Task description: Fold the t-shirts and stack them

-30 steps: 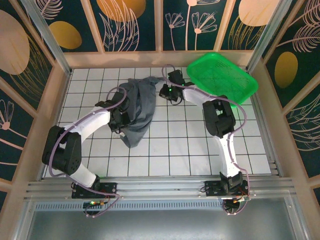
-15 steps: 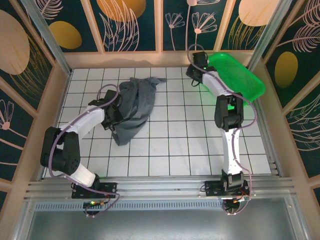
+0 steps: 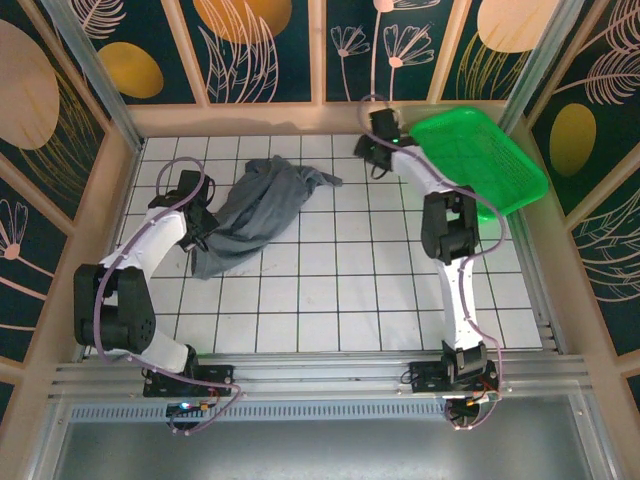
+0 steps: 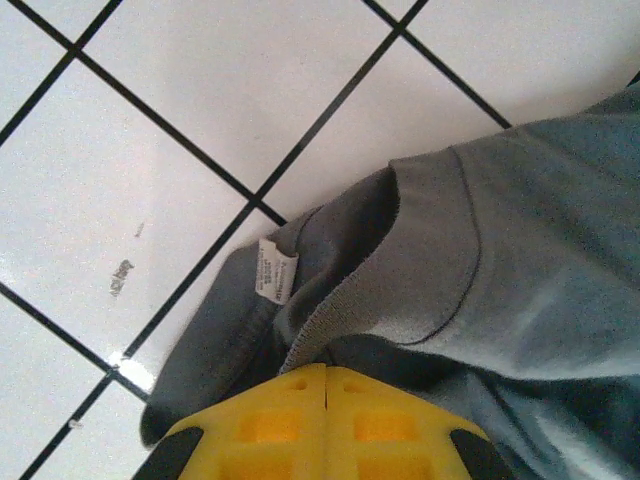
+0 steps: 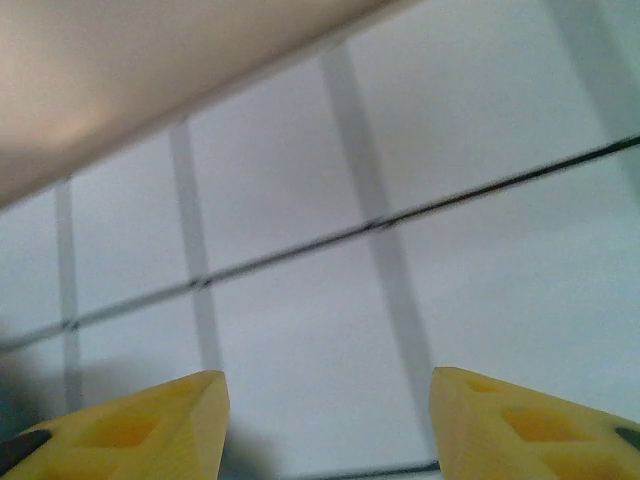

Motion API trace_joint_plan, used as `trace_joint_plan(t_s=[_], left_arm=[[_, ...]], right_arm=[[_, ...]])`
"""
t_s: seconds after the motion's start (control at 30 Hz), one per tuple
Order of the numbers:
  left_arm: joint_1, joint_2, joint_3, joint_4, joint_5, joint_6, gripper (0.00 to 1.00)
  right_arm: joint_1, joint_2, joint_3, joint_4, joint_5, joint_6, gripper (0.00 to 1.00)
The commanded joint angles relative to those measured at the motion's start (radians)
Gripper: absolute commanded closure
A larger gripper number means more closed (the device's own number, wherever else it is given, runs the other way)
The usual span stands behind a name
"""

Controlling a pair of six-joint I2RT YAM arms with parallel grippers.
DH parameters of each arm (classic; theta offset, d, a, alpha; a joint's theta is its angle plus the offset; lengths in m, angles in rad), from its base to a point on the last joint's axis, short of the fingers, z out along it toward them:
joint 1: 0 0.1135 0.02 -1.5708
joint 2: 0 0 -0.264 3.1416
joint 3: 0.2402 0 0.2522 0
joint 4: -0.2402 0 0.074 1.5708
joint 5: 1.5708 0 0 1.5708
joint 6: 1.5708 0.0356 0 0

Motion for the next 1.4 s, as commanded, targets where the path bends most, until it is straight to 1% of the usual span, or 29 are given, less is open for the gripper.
trace_joint_plan(t_s=[0.0, 0.07, 0.13, 0.2, 0.27, 0.37, 0.47, 0.53, 0.73, 0.93, 1.07, 1.13, 1.2, 1.23, 1.37], left_arm=[[0.001, 0.015, 0.033, 0.018, -0.011, -0.024, 1.0], [0.0, 0.02, 0.042, 0.014, -0.009, -0.019, 1.0], [0.001, 0.02, 0.044, 0.01, -0.009, -0.015, 1.0], [0.001, 0.018, 0.041, 0.012, -0.002, -0.016, 1.0], [0.001, 0.015, 0.034, 0.011, 0.01, -0.023, 1.0], [0.001, 0.008, 0.023, 0.015, 0.027, -0.031, 1.0], [0.001, 0.004, 0.015, 0.019, 0.042, -0.038, 1.0], [0.001, 0.006, 0.015, 0.017, 0.045, -0.038, 1.0], [0.001, 0.005, 0.022, 0.012, 0.046, -0.03, 1.0], [0.0, -0.002, 0.012, 0.013, 0.049, -0.027, 1.0], [0.001, -0.002, 0.011, 0.015, 0.054, -0.027, 1.0], [0.001, 0.0, 0.016, 0.014, 0.055, -0.024, 1.0], [0.001, 0.002, 0.019, 0.011, 0.053, -0.02, 1.0], [0.001, 0.003, 0.021, 0.01, 0.053, -0.02, 1.0], [0.001, 0.007, 0.027, 0.007, 0.057, -0.02, 1.0]], right_arm=[[0.085, -0.028, -0.042, 0.055, -0.149, 0.014, 0.43], [0.126, -0.005, -0.007, 0.049, -0.116, -0.03, 0.39], [0.141, 0.033, 0.06, 0.015, -0.072, -0.09, 0.37], [0.146, 0.077, 0.115, -0.025, -0.002, -0.155, 0.36], [0.139, 0.106, 0.12, -0.041, 0.07, -0.189, 0.37], [0.144, 0.12, 0.109, -0.047, 0.144, -0.219, 0.37], [0.155, 0.117, 0.087, -0.026, 0.126, -0.226, 0.41], [0.17, 0.102, 0.06, -0.004, 0.134, -0.227, 0.41], [0.19, 0.033, -0.018, 0.041, 0.157, -0.21, 0.37], [0.193, -0.113, -0.212, 0.159, 0.104, -0.249, 0.3], [0.211, -0.136, -0.299, 0.206, 0.077, -0.285, 0.29], [0.21, -0.117, -0.288, 0.204, 0.071, -0.298, 0.28], [0.21, -0.07, -0.226, 0.17, 0.056, -0.315, 0.28], [0.208, -0.049, -0.195, 0.161, 0.044, -0.322, 0.29], [0.205, 0.003, -0.159, 0.163, 0.014, -0.303, 0.34]])
